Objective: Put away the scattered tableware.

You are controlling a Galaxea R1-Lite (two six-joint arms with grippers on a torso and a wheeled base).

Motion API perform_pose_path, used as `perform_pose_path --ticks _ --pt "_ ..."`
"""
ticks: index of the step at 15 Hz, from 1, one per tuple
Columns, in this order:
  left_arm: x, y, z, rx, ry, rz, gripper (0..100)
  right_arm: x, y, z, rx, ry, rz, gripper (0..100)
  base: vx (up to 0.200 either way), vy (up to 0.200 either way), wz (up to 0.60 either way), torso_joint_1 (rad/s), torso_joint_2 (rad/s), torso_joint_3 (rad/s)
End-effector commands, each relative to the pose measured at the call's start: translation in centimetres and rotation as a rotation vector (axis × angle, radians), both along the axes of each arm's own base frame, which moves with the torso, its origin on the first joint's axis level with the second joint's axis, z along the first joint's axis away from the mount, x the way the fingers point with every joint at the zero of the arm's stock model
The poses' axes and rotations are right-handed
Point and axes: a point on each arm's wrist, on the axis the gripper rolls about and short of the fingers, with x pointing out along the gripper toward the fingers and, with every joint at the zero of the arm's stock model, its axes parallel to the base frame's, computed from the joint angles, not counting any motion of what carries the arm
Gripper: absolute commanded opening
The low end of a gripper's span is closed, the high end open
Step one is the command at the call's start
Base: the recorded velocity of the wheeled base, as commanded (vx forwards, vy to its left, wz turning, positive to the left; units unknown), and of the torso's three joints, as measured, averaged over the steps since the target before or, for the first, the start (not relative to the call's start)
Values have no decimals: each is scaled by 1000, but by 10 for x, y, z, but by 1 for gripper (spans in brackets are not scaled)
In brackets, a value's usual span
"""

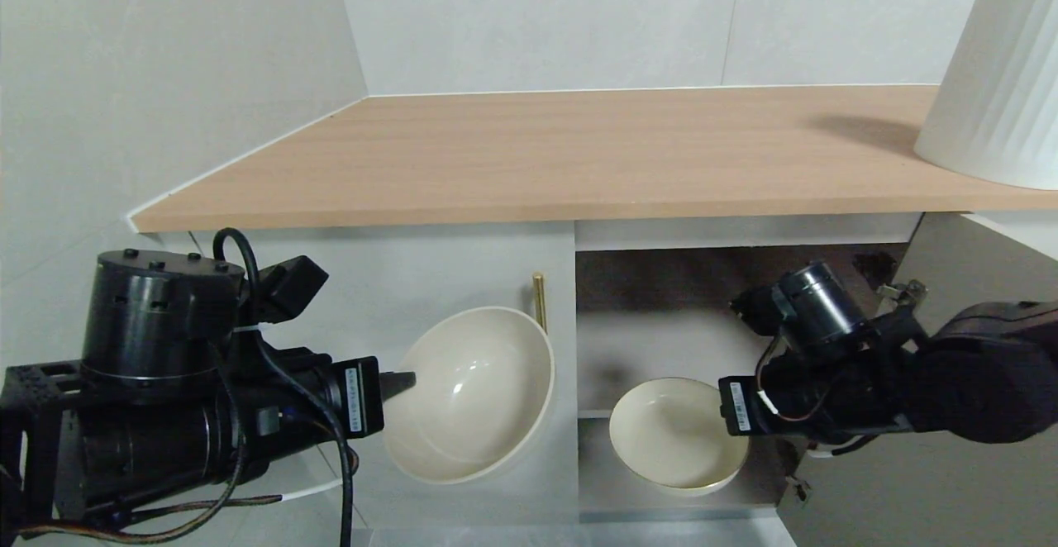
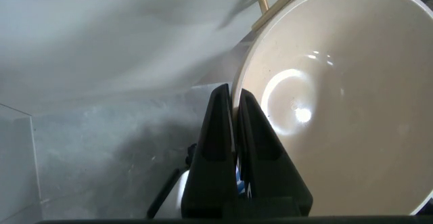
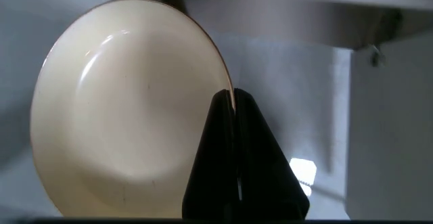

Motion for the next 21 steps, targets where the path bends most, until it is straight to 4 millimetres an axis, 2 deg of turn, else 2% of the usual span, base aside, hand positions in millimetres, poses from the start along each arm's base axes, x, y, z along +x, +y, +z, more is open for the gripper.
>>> perform_pose_path --ticks 1,3,5,7,13,21 --pt "0 0 0 0 2 0 0 26 1 -53 -48 85 -43 0 0 0 0 0 0 0" --pt "0 0 0 0 2 -2 0 40 -5 -71 -46 86 -78 0 0 0 0 0 0 0" --pt "0 0 0 1 3 -2 0 61 -10 -98 -13 49 -134 0 0 0 0 0 0 0" --pt "0 0 0 1 3 -2 0 71 -13 -107 24 3 -171 0 0 0 0 0 0 0" --pt "-1 -3 -1 0 5 -13 0 95 -20 -126 9 -98 -290 0 0 0 0 0 0 0" --pt "-1 -3 -2 2 8 -13 0 120 -23 -135 -9 -214 -422 0 0 0 0 0 0 0"
